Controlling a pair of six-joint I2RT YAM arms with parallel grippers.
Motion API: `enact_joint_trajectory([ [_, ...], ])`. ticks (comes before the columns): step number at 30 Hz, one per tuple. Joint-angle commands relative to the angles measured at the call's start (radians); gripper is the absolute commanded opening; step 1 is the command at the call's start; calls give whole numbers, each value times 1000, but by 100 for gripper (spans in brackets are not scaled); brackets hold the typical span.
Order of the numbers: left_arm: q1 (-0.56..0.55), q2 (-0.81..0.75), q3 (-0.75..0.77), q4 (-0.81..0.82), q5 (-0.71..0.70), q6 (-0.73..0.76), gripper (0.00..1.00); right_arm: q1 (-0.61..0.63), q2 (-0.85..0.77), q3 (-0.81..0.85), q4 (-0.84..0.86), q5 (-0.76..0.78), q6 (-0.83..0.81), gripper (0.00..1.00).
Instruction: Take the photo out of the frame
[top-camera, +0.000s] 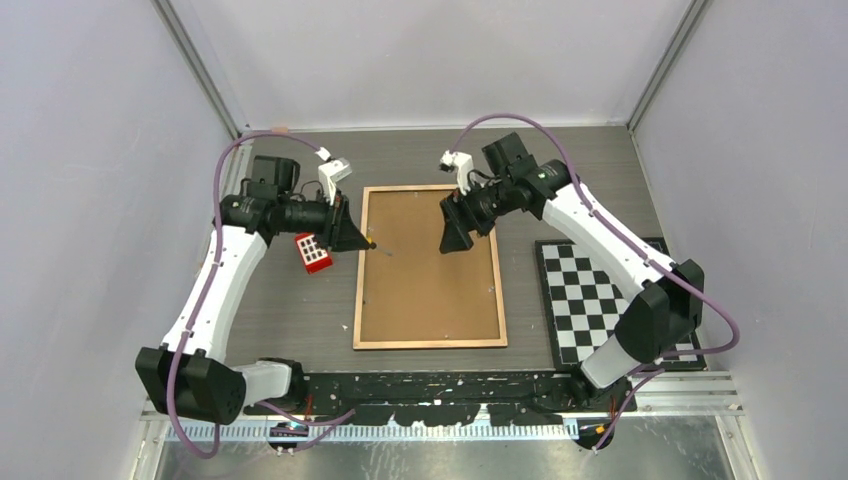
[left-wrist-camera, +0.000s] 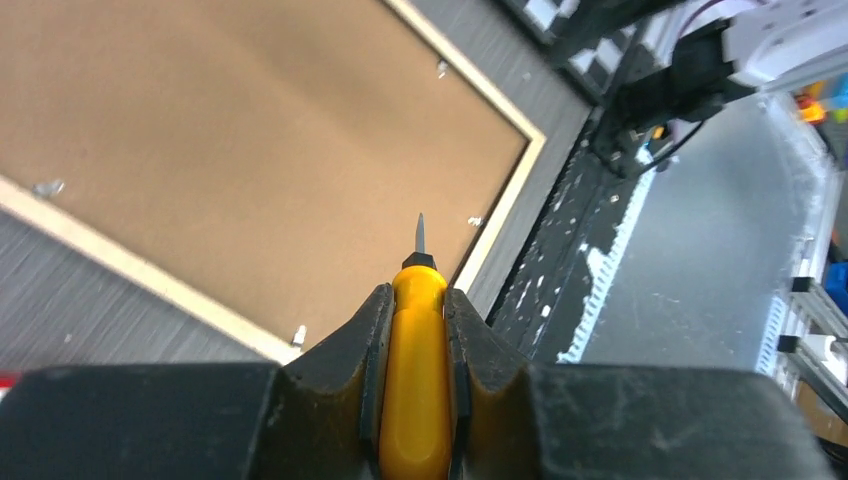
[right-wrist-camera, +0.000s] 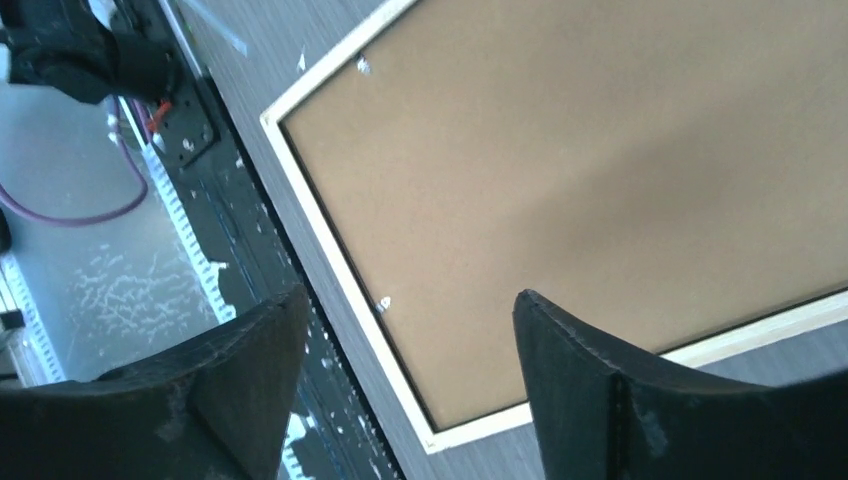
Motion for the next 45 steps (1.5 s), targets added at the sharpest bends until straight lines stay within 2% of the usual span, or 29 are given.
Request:
enact_joint_trajectory([
  [1, 10, -31, -18, -122, -165, 153, 0, 22, -79, -86, -36, 23, -89, 88],
  [4, 9, -79, -80, -139, -220, 238, 0, 57, -93, -150, -83, 89, -185, 90],
  [8, 6, -128, -172, -192, -256, 373, 0, 126, -158, -323, 16, 197, -212, 88],
  [14, -55, -208, -298, -161, -339, 422, 0, 184, -196, -499, 124, 259, -187, 87],
  [17, -99, -228, -345, -96, -422, 398, 0, 187, -203, -538, 142, 266, -210, 87],
  [20, -105, -219, -367, -47, -446, 351, 0, 211, -223, -583, 179, 276, -228, 86],
  [25, -105, -184, -354, -12, -485, 291, 0, 324, -282, -682, 223, 292, -261, 86],
  [29, -104, -178, -341, 22, -495, 218, 0, 407, -283, -743, 288, 364, -238, 86],
  [34, -86, -184, -337, 46, -510, 153, 0, 462, -180, -764, 385, 502, -240, 85],
  [38, -42, -179, -321, 21, -479, 162, 0, 478, -126, -760, 436, 548, -265, 78],
  [45, -41, -133, -329, 91, -517, 190, 0, 478, -22, -723, 466, 624, -251, 51],
])
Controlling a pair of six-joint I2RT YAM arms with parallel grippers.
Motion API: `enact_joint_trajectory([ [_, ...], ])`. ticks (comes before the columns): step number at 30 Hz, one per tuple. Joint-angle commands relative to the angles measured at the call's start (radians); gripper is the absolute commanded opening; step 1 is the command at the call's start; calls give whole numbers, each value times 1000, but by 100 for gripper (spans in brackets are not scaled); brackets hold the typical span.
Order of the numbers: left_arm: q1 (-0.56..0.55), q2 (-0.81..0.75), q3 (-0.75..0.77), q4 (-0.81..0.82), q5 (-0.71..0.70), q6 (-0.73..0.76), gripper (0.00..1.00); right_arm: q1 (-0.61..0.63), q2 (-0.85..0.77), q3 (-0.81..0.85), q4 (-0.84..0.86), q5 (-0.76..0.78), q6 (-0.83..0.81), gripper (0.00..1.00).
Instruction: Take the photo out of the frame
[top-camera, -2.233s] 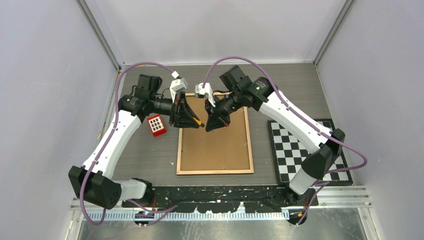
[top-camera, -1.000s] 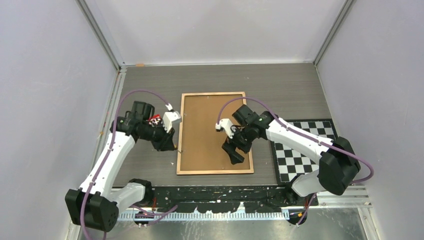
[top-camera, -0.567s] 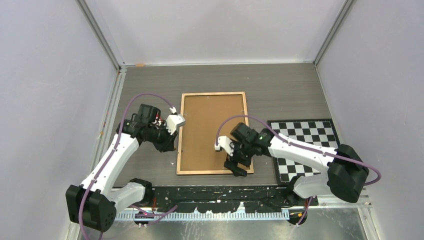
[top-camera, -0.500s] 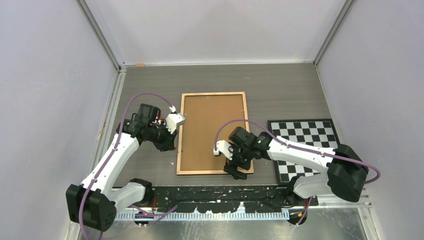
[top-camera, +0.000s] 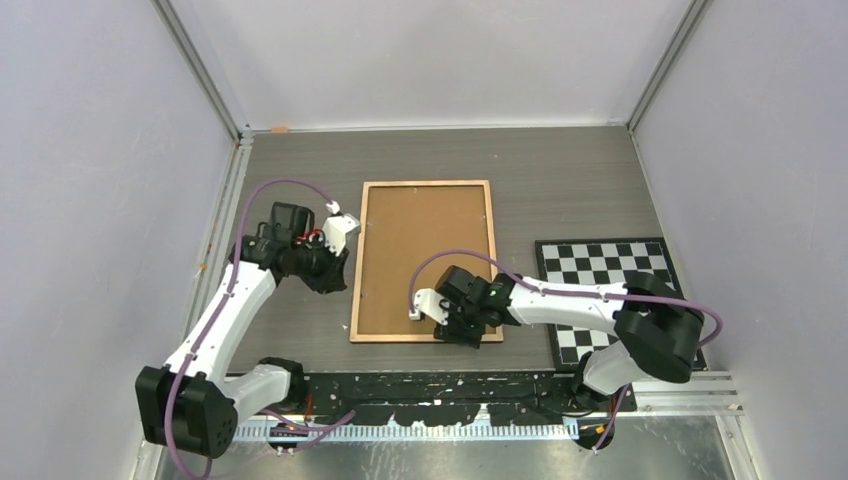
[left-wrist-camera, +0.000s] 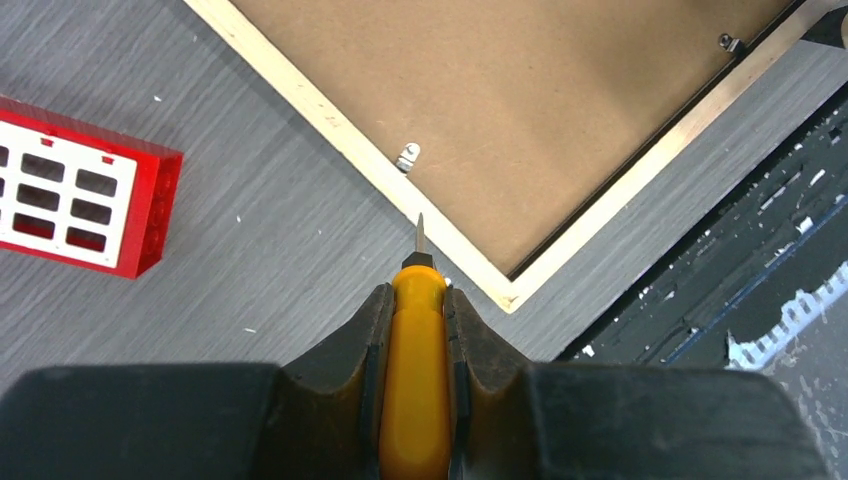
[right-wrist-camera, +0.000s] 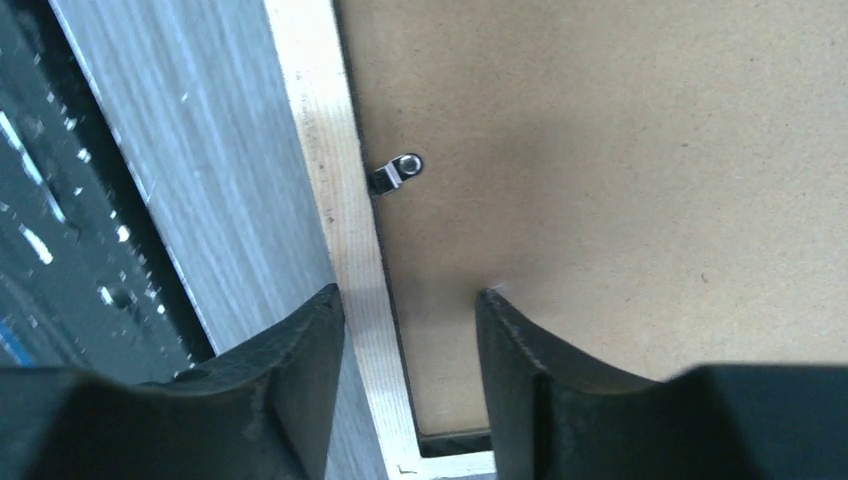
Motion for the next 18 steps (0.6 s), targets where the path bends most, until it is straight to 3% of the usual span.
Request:
enact_joint_trajectory([
  [1, 3, 39, 34, 99, 0, 14, 0, -10, 100, 27, 86, 118, -2, 46],
  [5, 2, 119, 56, 158, -1, 23, 0, -24, 113, 45, 97, 136, 1, 24],
  [10, 0, 195, 102, 225, -55, 43, 0, -24, 120, 52, 97, 136, -2, 14],
  [13, 0, 225, 122, 256, -79, 55, 0, -25, 132, 64, 86, 147, -6, 2],
  [18, -14, 261, 133, 271, -63, 91, 0, -25, 167, 96, 71, 164, 5, 1],
])
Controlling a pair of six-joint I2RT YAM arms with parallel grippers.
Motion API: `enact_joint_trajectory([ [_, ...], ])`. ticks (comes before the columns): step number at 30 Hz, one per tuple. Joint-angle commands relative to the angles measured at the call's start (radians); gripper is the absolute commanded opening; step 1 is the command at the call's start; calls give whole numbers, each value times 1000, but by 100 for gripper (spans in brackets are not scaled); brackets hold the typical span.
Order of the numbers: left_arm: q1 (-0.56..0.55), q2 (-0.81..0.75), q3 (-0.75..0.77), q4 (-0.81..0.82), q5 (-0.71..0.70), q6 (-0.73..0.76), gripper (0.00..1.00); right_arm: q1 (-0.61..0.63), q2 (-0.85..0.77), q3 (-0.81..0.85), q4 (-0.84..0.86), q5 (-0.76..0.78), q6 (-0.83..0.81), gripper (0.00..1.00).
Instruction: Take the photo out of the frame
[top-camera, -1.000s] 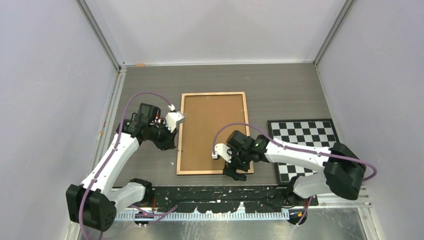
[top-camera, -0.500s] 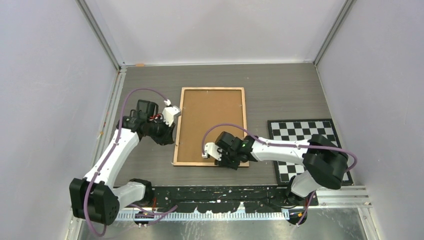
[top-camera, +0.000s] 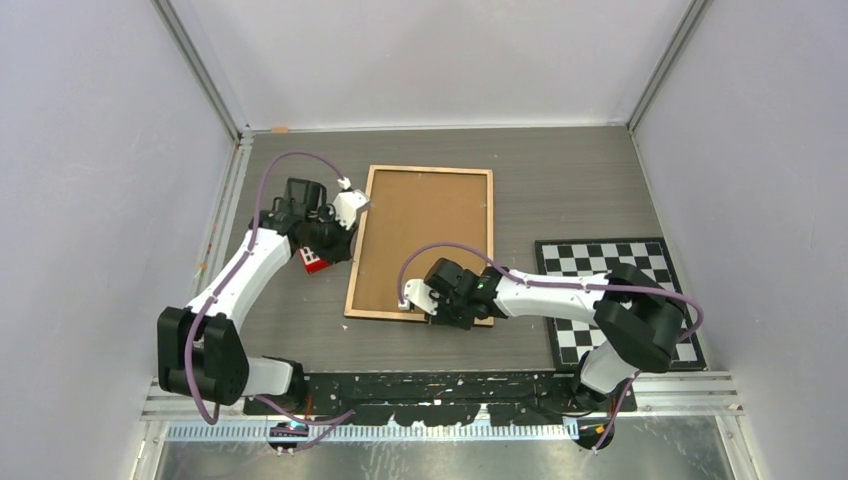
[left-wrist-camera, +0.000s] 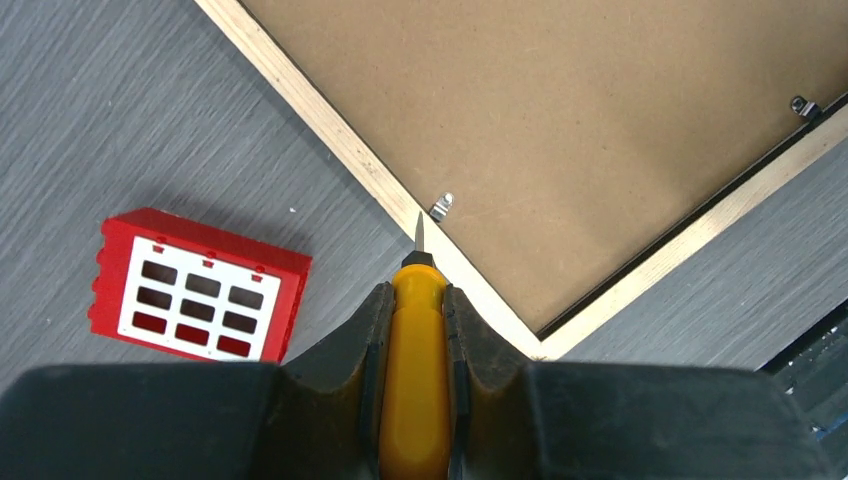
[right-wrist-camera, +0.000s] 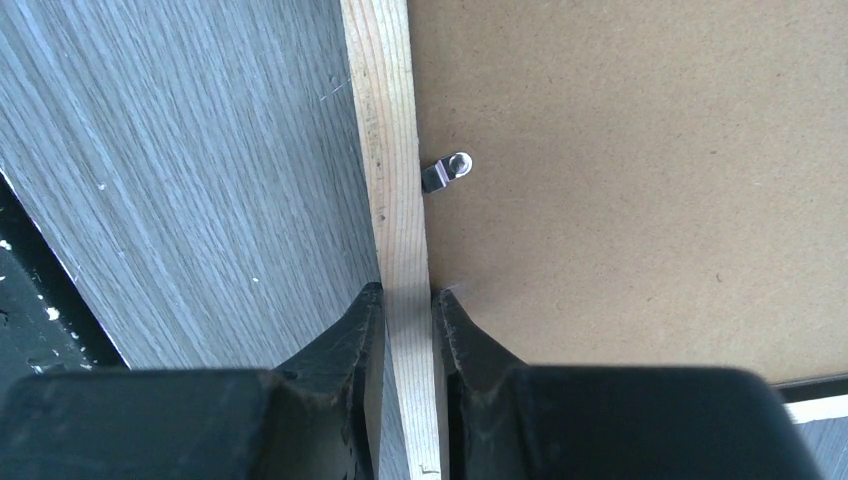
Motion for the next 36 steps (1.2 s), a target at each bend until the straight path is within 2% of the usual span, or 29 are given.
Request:
enact_joint_trajectory([
  [1, -16, 18, 37, 64, 4, 51, 0, -16, 68, 16, 8, 93, 25, 1],
  [10, -43, 38, 23, 88, -19, 100, 0, -17, 109, 79, -40, 118, 64, 1],
  [36, -86, 100, 3, 158, -116, 155, 0, -16, 127, 86, -39, 136, 96, 1],
])
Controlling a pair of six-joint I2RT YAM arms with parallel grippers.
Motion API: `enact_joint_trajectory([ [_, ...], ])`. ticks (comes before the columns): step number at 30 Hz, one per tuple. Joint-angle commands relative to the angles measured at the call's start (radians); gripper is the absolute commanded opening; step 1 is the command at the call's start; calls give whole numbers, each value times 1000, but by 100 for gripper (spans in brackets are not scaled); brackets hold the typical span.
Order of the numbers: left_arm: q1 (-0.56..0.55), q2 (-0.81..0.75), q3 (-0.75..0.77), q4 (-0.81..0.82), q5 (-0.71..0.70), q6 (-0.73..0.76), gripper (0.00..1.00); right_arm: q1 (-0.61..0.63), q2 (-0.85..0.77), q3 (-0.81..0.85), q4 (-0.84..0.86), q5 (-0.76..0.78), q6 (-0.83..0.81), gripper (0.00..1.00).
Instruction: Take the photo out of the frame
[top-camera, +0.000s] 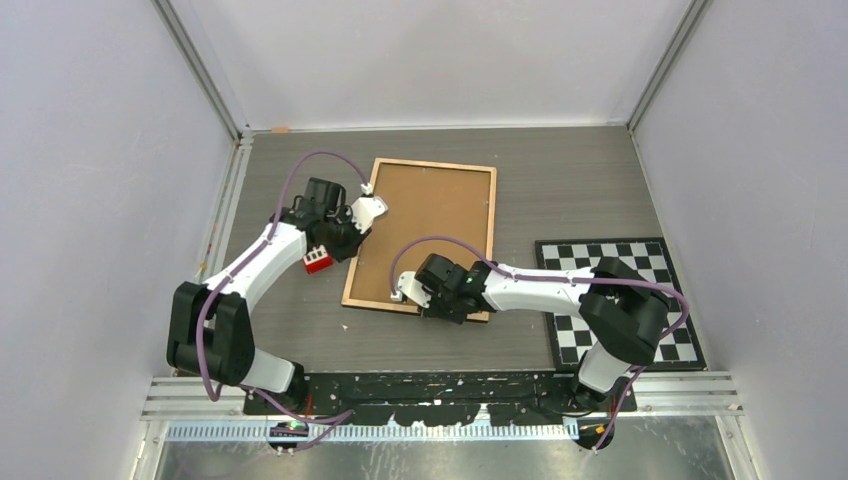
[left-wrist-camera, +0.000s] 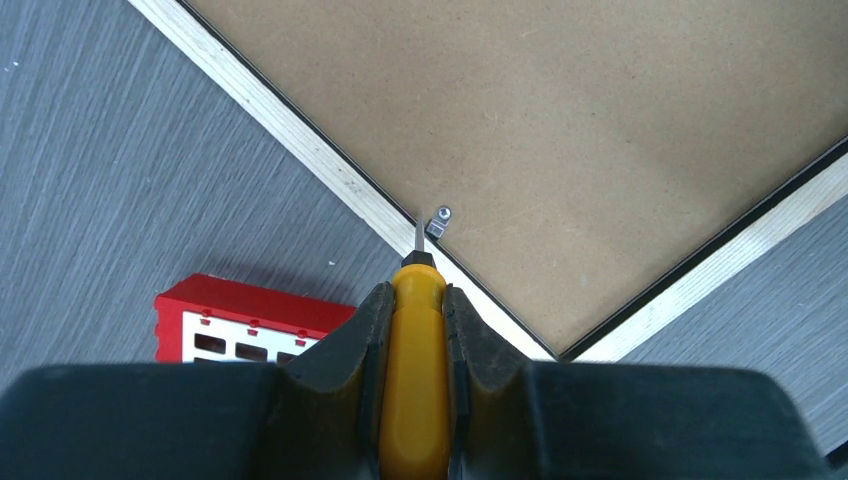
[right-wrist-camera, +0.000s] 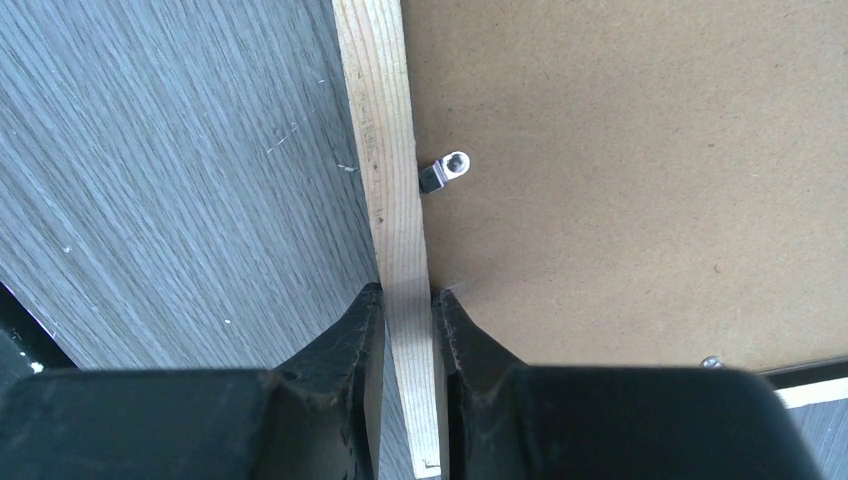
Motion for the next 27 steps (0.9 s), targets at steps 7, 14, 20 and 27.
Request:
enact_joint_trajectory([
  [7, -31, -10, -7, 4, -33, 54, 0, -16, 46, -4, 3, 86, 56, 1],
  [14, -58, 19, -5, -74, -64, 78, 0, -16, 51, -2, 10, 92, 64, 1],
  [20, -70, 3, 6, -123, -79, 76, 0, -16, 51, -4, 15, 95, 67, 1],
  [27, -77, 1, 42, -213, -39, -41, 0, -16, 51, -8, 27, 117, 77, 1],
])
